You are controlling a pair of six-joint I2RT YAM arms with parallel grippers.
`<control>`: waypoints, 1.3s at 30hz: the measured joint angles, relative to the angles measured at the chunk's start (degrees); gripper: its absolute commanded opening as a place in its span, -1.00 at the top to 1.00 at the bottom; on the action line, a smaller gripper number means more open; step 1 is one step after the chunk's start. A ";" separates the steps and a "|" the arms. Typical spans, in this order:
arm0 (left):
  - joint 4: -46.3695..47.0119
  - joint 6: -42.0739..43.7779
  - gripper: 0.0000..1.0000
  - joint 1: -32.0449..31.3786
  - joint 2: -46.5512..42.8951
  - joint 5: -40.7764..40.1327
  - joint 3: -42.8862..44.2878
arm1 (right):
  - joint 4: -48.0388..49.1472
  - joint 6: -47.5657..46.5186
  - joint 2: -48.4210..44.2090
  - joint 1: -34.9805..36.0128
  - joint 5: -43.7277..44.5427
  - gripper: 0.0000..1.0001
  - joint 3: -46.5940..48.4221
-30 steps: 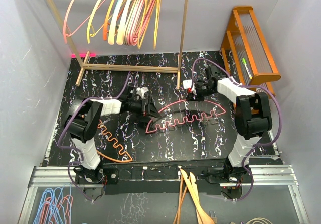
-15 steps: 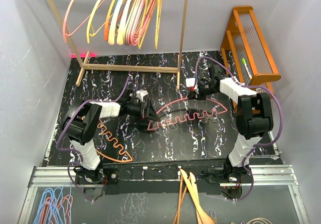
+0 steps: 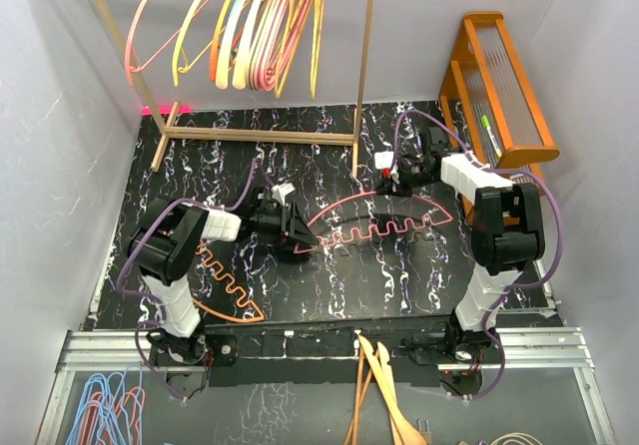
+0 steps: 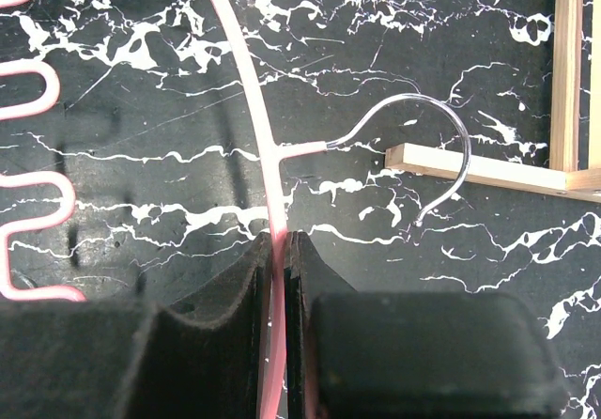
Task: Organize the hangers
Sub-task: Pick up the hanger at the center of the board.
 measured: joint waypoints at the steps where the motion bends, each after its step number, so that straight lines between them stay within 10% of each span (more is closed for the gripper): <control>1: 2.25 -1.51 0.08 -0.17 0.63 0.26 -0.02 | 0.00 0.07 0.00 0.00 -0.11 0.84 0.00; 9: 14.80 -9.90 0.53 -1.16 4.79 1.97 -0.33 | 0.02 0.20 0.00 0.00 -0.74 0.84 0.00; 11: 14.60 -9.44 1.00 -1.16 4.79 2.12 -0.33 | 0.04 0.17 0.00 0.00 -0.72 0.84 0.00; 19: 3.89 -1.18 1.00 -1.36 -3.34 -0.20 -0.04 | -0.04 1.64 1.60 0.28 -1.84 0.82 0.00; 20: -0.55 1.05 1.00 -1.49 -5.79 -1.92 0.39 | -0.07 2.34 1.60 0.50 -2.47 0.68 0.13; 24: -21.81 10.84 1.00 -1.79 -17.40 -11.28 5.22 | -0.20 6.99 0.87 1.88 -4.11 -0.93 2.08; 39: -66.14 23.10 1.00 9.16 -46.40 -45.22 16.70 | -9.09 15.87 -9.90 1.84 -11.80 -0.97 16.37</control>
